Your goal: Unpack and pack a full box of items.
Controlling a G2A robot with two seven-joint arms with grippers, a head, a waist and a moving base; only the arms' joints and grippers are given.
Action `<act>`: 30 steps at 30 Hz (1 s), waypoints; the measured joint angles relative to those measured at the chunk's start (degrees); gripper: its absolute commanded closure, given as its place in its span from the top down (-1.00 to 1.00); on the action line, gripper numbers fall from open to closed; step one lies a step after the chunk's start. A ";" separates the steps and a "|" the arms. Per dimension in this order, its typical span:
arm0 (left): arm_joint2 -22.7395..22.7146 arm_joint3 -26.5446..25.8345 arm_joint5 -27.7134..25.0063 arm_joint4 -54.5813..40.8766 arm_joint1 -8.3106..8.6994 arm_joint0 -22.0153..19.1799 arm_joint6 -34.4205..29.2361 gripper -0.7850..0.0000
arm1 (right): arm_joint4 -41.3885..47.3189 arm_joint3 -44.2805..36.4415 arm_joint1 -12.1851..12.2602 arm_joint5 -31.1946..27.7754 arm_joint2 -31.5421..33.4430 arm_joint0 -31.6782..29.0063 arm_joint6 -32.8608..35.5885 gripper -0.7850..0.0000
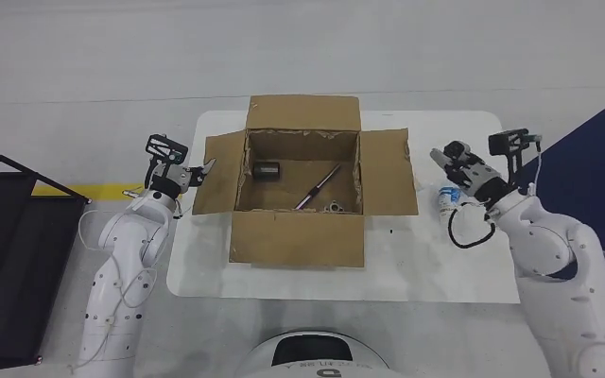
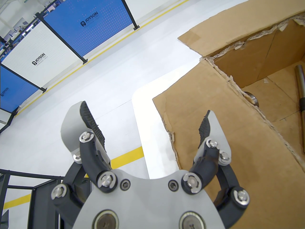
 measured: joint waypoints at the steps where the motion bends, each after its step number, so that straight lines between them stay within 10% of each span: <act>1: 0.00 0.00 0.00 0.00 0.00 0.00 0.00 1.00 | -0.33 -0.27 0.05 -1.13 -1.51 1.89 1.53 -0.39; 7: 0.00 0.00 0.00 0.00 0.00 0.00 0.00 1.00 | -1.77 2.59 -0.61 -3.20 -14.95 17.04 11.04 -0.24; 8: 0.00 0.00 0.00 0.00 0.00 0.00 0.00 1.00 | -2.07 3.78 -0.95 -2.95 -18.05 20.17 12.48 -0.05; 10: 0.00 0.00 0.00 0.00 0.00 0.00 0.00 1.00 | -2.55 5.51 -1.59 -2.13 -22.67 24.65 14.15 1.00; 30: 0.00 0.00 0.00 0.00 0.00 0.00 0.00 1.00 | -1.75 7.63 -2.47 -2.03 -28.59 30.02 15.49 1.00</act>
